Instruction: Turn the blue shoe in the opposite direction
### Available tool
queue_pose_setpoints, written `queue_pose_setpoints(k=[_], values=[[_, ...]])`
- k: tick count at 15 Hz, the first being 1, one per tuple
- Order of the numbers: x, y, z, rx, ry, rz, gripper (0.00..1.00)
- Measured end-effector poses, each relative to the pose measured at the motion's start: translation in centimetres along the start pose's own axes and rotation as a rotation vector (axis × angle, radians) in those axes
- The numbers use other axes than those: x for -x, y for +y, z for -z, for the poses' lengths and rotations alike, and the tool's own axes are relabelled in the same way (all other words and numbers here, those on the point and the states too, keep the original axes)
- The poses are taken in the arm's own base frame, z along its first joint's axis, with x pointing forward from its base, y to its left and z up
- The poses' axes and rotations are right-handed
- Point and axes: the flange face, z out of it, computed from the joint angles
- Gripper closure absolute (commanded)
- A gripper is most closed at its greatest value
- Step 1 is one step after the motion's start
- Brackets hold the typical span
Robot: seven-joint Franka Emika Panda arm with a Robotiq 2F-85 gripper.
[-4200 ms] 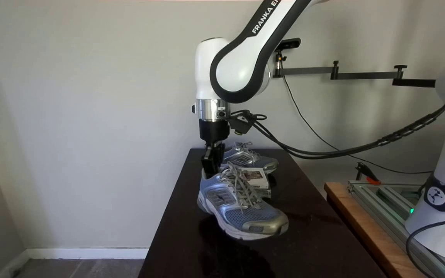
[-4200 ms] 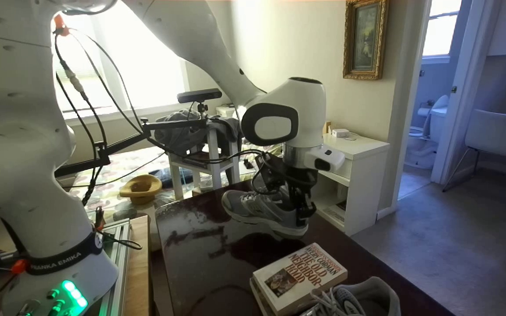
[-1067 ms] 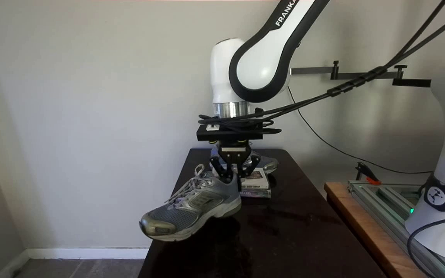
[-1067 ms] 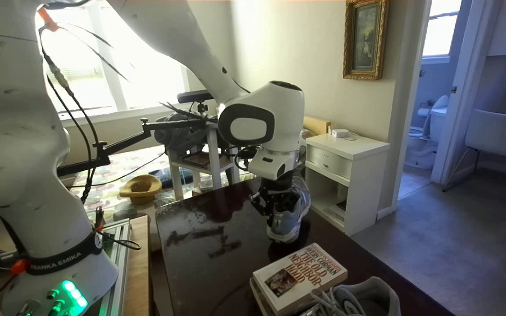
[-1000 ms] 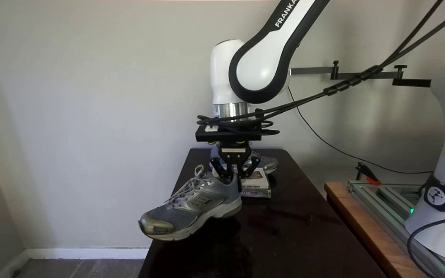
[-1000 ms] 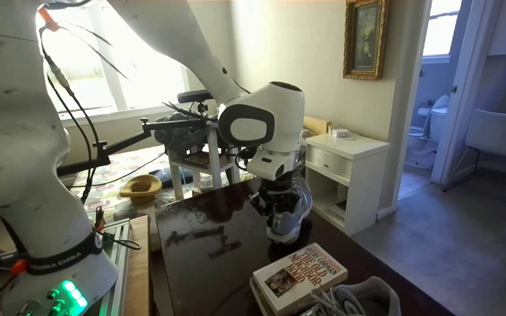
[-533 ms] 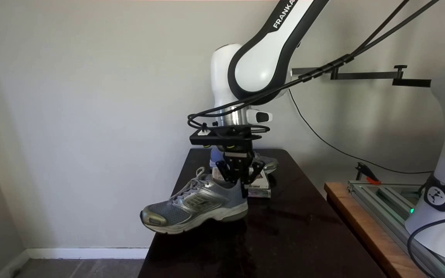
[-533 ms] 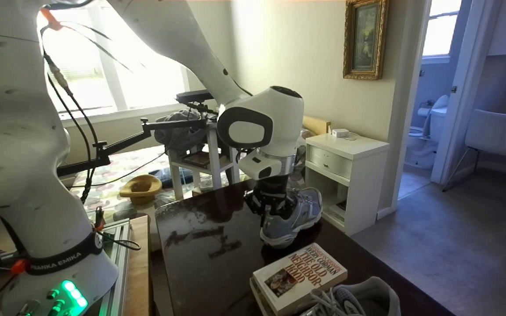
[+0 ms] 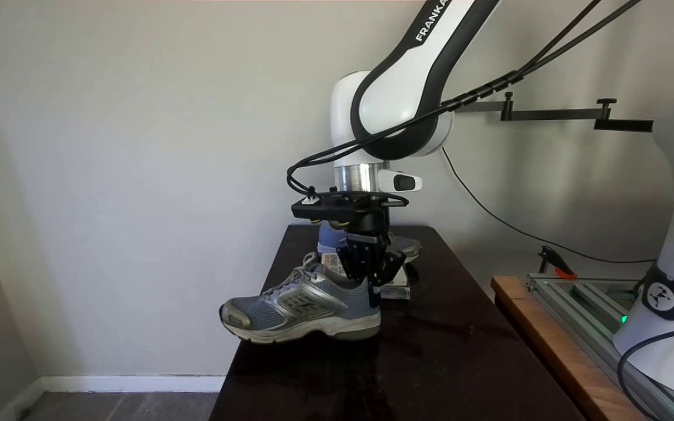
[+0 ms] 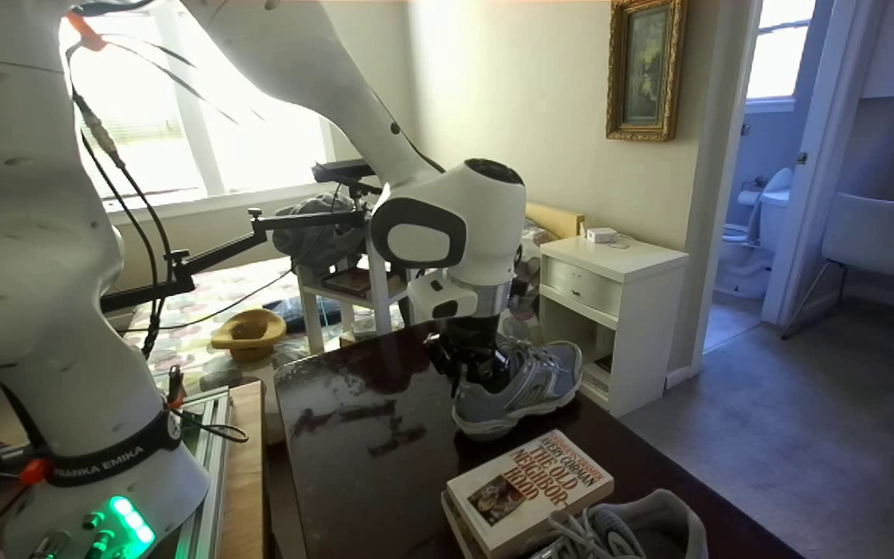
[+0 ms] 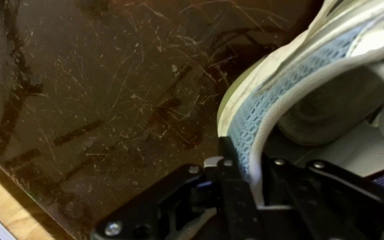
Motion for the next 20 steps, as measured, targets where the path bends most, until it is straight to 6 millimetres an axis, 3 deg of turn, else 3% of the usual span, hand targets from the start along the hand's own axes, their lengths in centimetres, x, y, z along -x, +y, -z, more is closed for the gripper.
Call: queue_pose_setpoints(k=[7, 15, 16, 17, 20], values=[[-1.1, 1.0, -0.7, -0.033, -0.018, -0.118, 0.97], [-1.7, 2.3, -0.8, -0.013, -0.012, -0.121, 0.97], [-1.8, 2.5, -0.8, -0.007, -0.010, -0.121, 0.64], [-1.8, 2.6, -0.8, -0.002, -0.008, -0.120, 0.64], [-1.8, 2.9, -0.6, 0.017, -0.005, -0.117, 0.43]])
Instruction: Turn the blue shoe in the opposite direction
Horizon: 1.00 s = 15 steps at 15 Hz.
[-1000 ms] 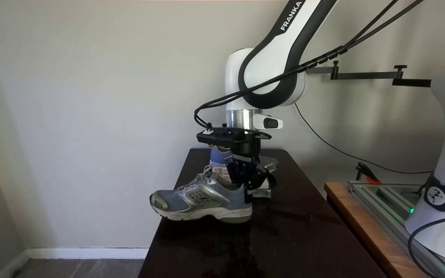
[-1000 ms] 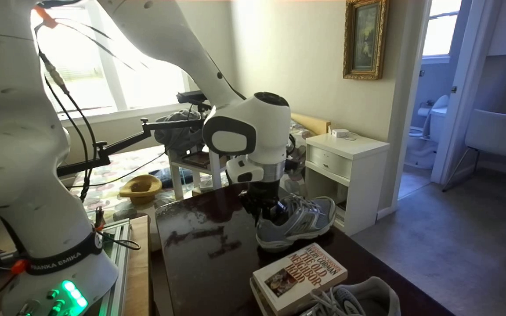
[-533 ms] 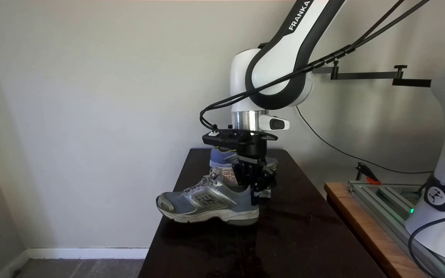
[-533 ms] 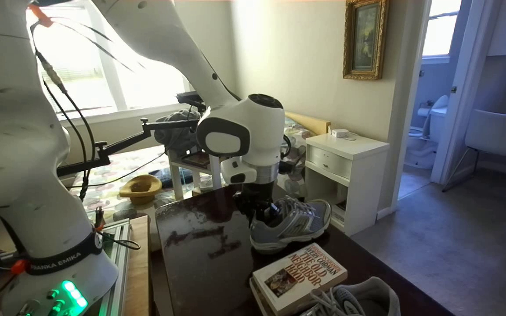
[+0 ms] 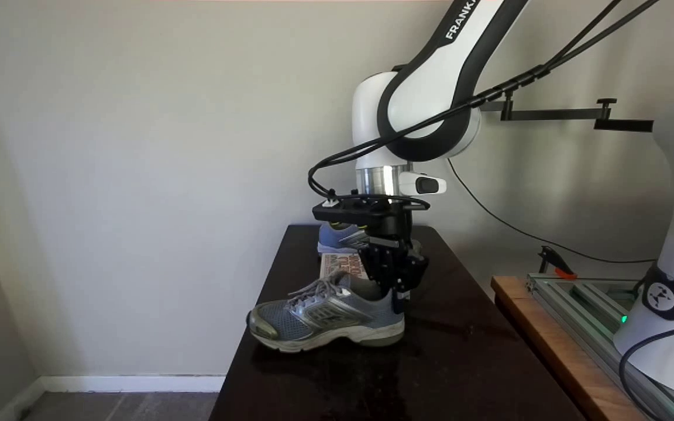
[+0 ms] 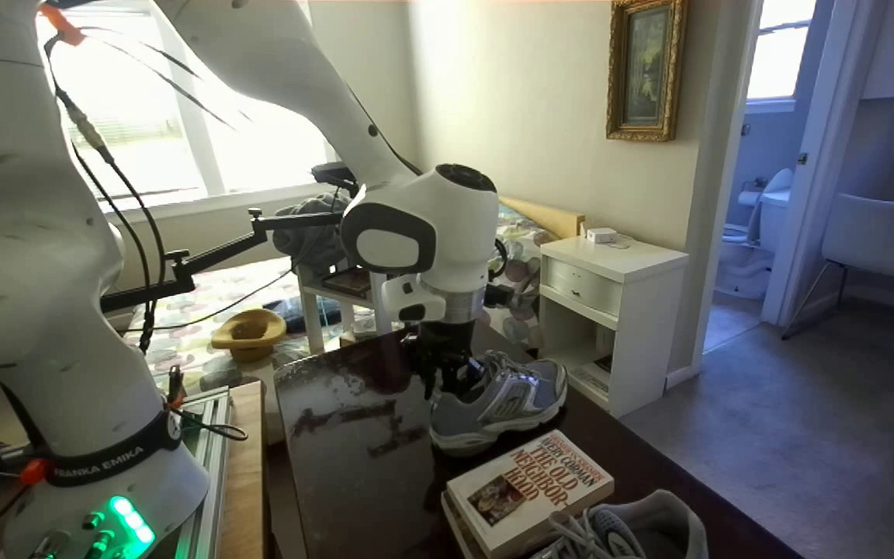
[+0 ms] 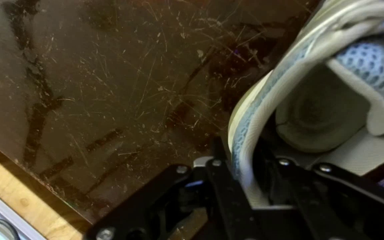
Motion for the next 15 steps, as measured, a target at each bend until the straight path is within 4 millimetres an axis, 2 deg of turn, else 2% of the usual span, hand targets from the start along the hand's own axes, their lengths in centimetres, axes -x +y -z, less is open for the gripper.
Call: queue_pose_setpoints(k=[6, 15], values=[[0.5, 0.0, 1.5, -0.032, -0.021, 0.017, 0.02], [1.9, 0.6, 3.5, -0.124, 0.031, 0.244, 0.00]])
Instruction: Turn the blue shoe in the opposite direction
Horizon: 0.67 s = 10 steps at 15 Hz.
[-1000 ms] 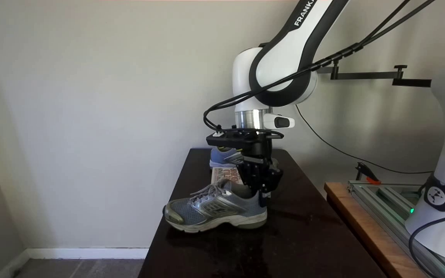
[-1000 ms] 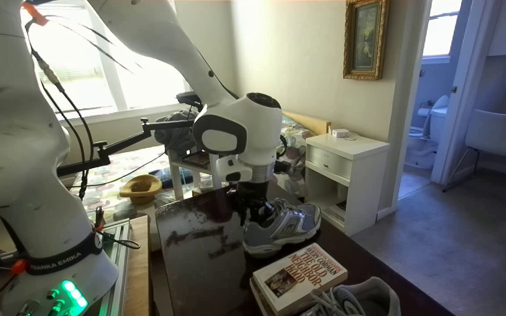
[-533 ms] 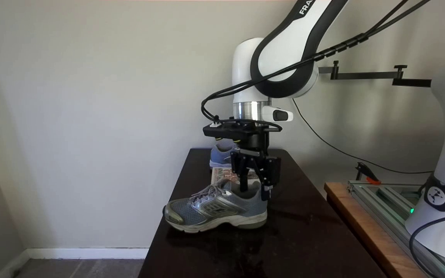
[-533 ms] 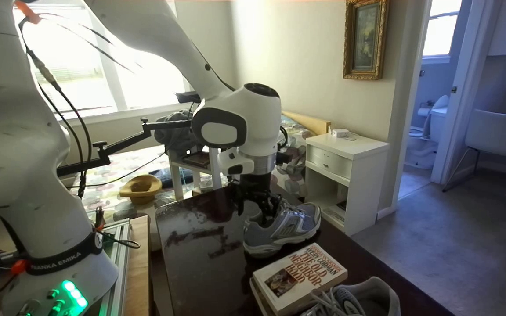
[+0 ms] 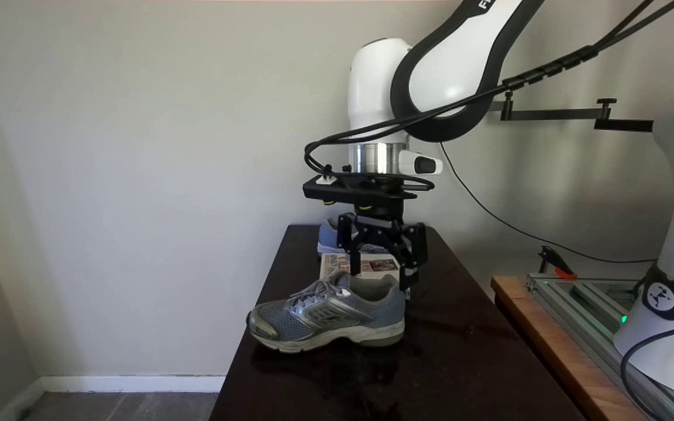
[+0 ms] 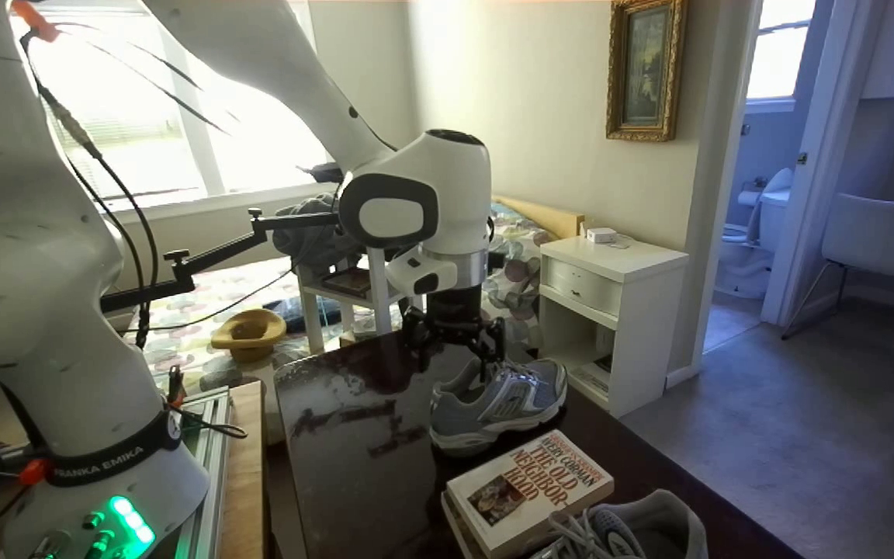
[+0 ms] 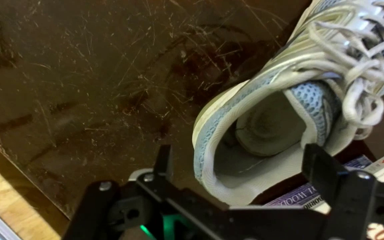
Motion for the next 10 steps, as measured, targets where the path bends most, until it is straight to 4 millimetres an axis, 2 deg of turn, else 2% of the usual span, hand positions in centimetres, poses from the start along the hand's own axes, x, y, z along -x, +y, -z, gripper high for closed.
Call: queue_pose_setpoints(k=[5, 10], values=[[0.1, 1.0, 1.2, 0.057, 0.029, 0.240, 0.00], [-0.2, 1.5, 3.4, 0.096, 0.140, 0.482, 0.00]])
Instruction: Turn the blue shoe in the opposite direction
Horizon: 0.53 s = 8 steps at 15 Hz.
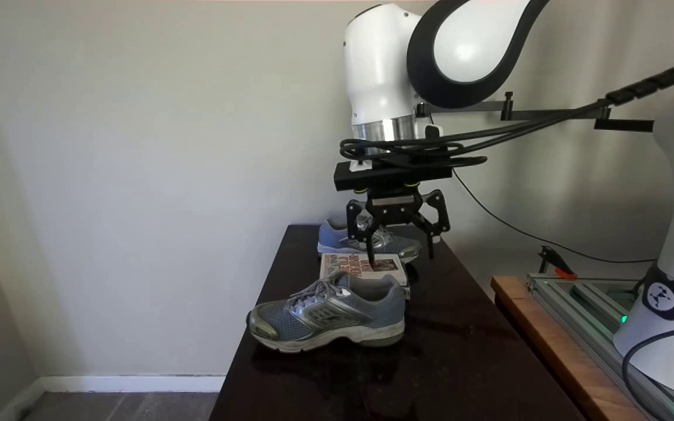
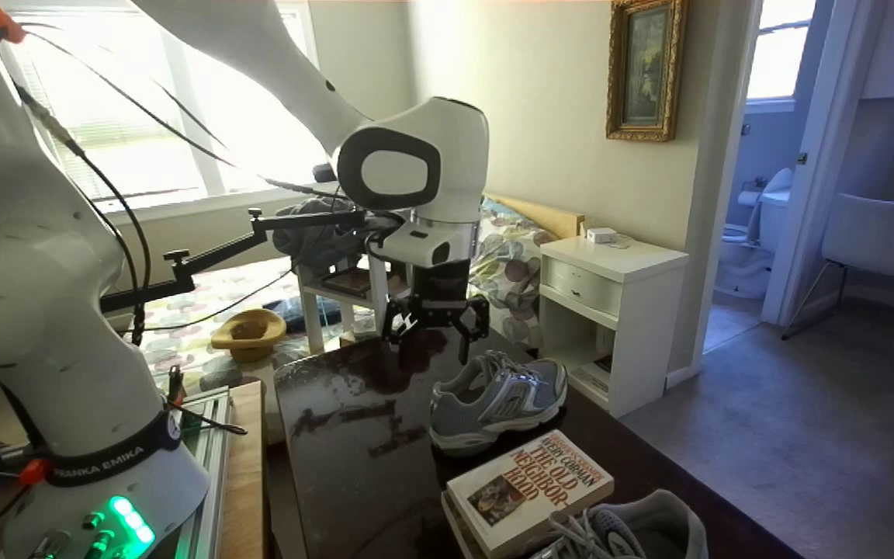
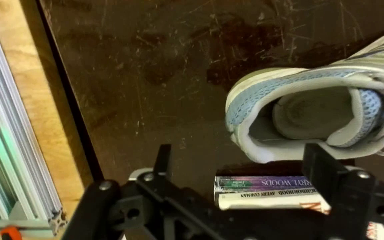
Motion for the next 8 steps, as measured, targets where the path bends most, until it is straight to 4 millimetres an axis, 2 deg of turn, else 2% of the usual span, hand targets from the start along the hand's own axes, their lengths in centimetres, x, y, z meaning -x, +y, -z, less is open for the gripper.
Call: queue_pose_setpoints(k=[6, 8], values=[[-0.2, -0.3, 2.8, -0.044, 0.118, 0.288, 0.00], [0.2, -0.5, 3.7, -0.067, 0.124, 0.328, 0.00]])
